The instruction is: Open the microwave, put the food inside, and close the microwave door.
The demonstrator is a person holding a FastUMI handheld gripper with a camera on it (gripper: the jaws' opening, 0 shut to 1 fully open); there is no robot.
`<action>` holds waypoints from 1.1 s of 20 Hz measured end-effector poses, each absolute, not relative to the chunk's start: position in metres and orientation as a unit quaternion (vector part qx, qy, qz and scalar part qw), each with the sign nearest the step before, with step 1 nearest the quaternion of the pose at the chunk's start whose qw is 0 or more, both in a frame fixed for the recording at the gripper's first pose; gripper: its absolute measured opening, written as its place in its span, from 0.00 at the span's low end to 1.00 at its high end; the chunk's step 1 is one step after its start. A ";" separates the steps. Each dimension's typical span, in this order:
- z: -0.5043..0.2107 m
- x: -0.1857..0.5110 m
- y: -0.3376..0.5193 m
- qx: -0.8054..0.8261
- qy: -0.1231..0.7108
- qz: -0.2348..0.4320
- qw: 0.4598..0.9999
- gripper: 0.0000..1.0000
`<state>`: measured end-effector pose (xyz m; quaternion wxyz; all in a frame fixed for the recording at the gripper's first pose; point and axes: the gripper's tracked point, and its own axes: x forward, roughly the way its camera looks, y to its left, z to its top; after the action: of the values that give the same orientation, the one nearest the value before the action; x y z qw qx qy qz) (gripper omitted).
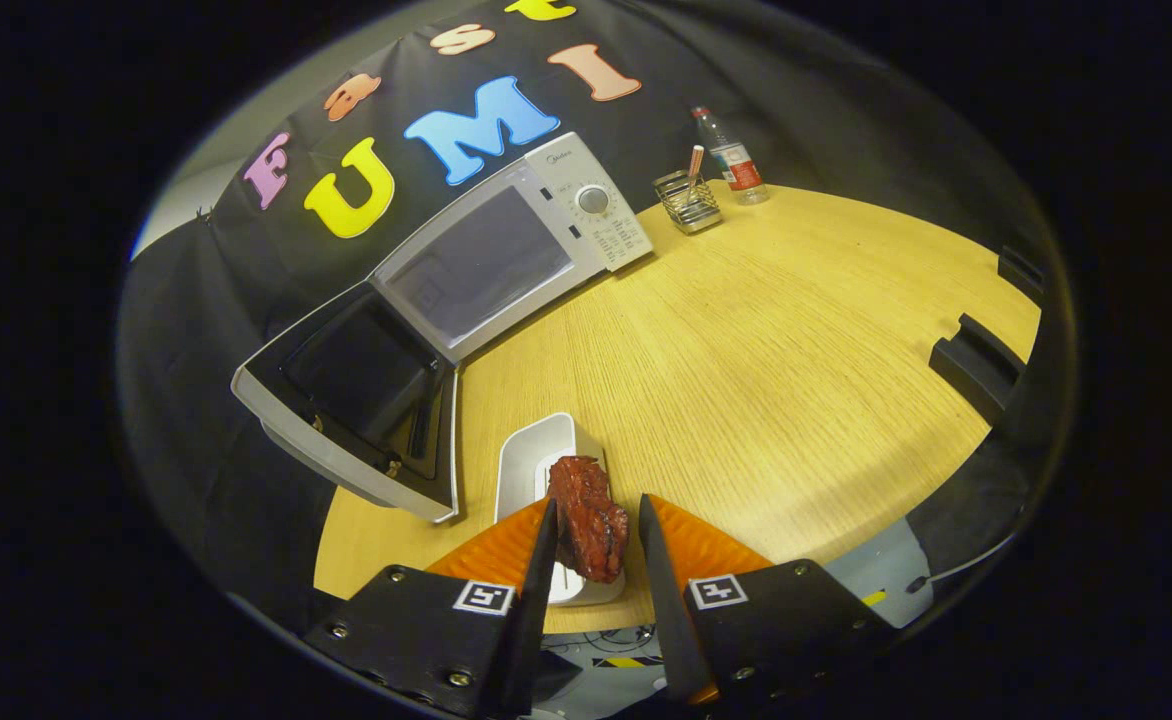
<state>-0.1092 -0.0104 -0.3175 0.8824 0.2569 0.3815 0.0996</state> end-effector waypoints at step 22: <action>-0.195 0.001 0.026 0.288 0.299 0.170 0.894 0.10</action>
<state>0.0014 0.0261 -0.1949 0.8937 0.2878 0.2991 0.1705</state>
